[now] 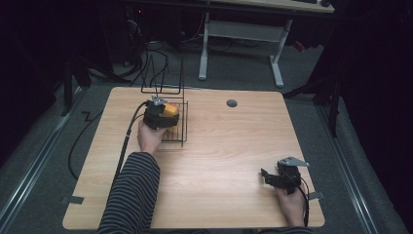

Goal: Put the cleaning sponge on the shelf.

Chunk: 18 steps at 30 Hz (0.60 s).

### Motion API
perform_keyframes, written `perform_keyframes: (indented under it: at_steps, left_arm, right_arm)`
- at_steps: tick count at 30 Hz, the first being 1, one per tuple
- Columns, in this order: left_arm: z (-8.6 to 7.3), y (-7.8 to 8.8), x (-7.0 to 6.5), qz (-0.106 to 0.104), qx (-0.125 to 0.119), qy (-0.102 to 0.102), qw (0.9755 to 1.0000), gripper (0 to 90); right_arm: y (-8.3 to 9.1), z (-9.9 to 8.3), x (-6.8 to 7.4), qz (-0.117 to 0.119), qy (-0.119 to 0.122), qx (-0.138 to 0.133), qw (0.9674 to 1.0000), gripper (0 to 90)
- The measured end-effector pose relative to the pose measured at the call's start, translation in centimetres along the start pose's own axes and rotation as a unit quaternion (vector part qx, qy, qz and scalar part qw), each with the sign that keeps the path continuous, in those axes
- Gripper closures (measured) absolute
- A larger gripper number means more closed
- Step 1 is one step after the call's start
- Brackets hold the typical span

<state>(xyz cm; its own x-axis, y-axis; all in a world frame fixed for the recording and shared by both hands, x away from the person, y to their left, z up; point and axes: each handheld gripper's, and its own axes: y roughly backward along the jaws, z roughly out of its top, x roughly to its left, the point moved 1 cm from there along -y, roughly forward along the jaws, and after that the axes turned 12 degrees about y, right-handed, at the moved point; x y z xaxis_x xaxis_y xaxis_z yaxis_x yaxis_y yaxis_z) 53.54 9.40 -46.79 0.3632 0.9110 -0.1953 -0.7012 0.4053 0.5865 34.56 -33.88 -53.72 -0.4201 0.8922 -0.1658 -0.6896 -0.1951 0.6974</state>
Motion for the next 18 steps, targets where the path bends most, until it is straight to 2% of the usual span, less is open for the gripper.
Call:
perform_keyframes:
  at_steps: [18]
  left_arm:
    - [-0.12, -0.27, 0.22, -0.005, 0.01, 0.01, 0.9999, 14.8]
  right_arm:
    - [0.0, 0.0, 0.0, 0.0, 0.0, 0.0, 1.0, 25.7]
